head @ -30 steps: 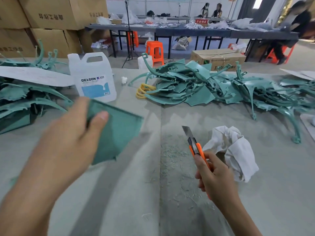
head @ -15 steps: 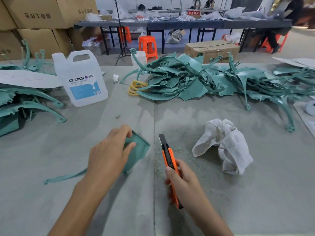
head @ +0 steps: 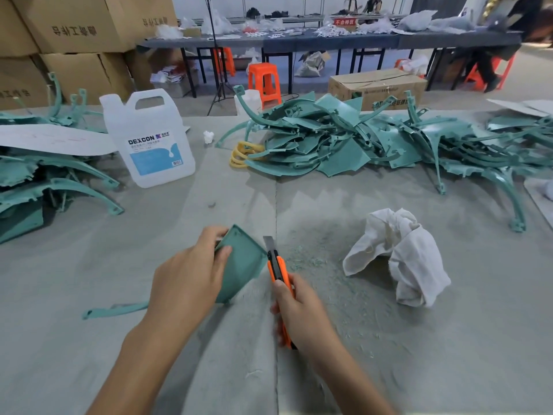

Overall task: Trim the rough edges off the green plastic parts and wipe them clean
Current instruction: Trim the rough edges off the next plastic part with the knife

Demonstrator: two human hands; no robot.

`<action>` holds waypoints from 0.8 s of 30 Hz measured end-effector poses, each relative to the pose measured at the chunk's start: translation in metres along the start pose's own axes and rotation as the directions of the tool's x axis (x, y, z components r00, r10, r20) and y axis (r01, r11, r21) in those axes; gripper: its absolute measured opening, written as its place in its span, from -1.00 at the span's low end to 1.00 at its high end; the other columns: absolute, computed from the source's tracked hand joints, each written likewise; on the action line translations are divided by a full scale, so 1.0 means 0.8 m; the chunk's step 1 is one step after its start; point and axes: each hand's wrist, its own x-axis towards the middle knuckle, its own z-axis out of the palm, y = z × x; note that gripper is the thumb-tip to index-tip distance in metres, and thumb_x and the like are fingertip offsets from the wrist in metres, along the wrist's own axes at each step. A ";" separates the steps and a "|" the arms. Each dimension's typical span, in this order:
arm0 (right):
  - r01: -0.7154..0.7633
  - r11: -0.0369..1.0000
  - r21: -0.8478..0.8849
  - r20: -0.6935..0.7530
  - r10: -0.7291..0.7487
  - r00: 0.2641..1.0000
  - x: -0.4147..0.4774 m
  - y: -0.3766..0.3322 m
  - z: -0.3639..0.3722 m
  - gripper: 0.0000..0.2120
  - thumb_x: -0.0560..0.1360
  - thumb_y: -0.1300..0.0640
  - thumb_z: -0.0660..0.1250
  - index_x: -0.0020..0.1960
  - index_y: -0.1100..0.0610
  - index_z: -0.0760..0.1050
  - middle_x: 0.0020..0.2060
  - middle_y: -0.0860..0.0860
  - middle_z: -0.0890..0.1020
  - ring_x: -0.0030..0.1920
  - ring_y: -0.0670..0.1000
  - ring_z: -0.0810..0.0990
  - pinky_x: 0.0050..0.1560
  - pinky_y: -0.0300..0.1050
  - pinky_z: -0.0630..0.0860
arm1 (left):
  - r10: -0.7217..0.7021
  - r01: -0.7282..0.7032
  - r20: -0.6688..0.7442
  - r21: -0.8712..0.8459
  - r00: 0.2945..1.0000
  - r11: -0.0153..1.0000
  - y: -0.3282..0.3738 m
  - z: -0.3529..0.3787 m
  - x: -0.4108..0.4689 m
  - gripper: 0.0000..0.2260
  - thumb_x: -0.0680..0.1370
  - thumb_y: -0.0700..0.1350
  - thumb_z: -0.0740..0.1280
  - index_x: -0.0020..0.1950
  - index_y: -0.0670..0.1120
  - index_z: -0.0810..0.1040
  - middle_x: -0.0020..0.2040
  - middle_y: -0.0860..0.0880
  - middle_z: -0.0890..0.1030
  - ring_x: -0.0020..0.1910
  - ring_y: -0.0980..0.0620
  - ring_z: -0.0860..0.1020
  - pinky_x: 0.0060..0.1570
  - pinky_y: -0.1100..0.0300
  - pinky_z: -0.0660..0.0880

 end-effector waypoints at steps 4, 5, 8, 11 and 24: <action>-0.034 0.999 -0.004 0.000 0.034 0.999 0.000 0.004 -0.002 -0.84 0.68 0.00 0.20 -0.06 -0.02 0.46 -0.31 0.03 0.53 -0.47 0.01 0.52 -0.49 -0.14 0.48 | -0.061 0.034 0.173 0.155 0.983 0.987 -0.012 -0.005 -0.009 -0.67 0.61 0.25 0.17 0.33 0.25 0.20 -0.25 0.04 0.51 -0.13 -0.19 0.59 -0.29 0.05 0.36; -0.034 0.999 -0.004 -0.001 0.034 0.999 0.000 0.005 -0.003 -0.85 0.68 0.01 0.19 -0.04 -0.02 0.47 -0.32 0.03 0.53 -0.47 0.01 0.53 -0.49 -0.14 0.49 | -0.080 0.052 0.201 0.143 0.976 0.988 -0.014 -0.007 -0.008 -0.63 0.60 0.26 0.19 0.35 0.28 0.15 -0.22 0.02 0.54 -0.12 -0.20 0.59 -0.27 0.04 0.39; -0.028 0.999 -0.038 0.002 0.029 1.000 0.001 0.007 -0.004 -0.87 0.68 0.01 0.19 -0.01 -0.08 0.48 -0.33 0.05 0.54 -0.48 0.01 0.55 -0.49 -0.12 0.51 | -0.078 0.057 0.232 0.096 0.970 0.994 -0.016 -0.015 0.002 -0.64 0.60 0.22 0.23 0.34 0.25 0.19 -0.11 -0.03 0.61 -0.07 -0.21 0.58 -0.17 0.01 0.49; -0.027 0.996 -0.089 0.023 0.029 0.999 0.001 0.008 -0.001 -0.85 0.64 -0.04 0.17 0.03 -0.27 0.48 -0.38 0.04 0.56 -0.48 0.05 0.59 -0.46 -0.05 0.56 | -0.030 0.005 0.244 0.104 0.969 0.995 -0.009 -0.019 0.014 -0.74 0.59 0.19 0.28 0.18 0.16 0.30 -0.22 0.01 0.56 -0.16 -0.15 0.55 -0.23 0.04 0.46; -0.032 0.995 -0.095 0.058 0.038 0.998 0.005 -0.007 0.005 -0.88 0.66 0.01 0.15 0.06 -0.07 0.46 -0.30 0.11 0.51 -0.51 0.04 0.54 -0.49 -0.08 0.51 | -0.024 -0.063 0.356 0.233 0.934 0.970 0.009 -0.012 0.044 -0.72 0.63 0.09 0.25 -0.03 0.02 0.16 -0.28 -0.04 0.42 -0.26 -0.14 0.44 -0.33 0.04 0.29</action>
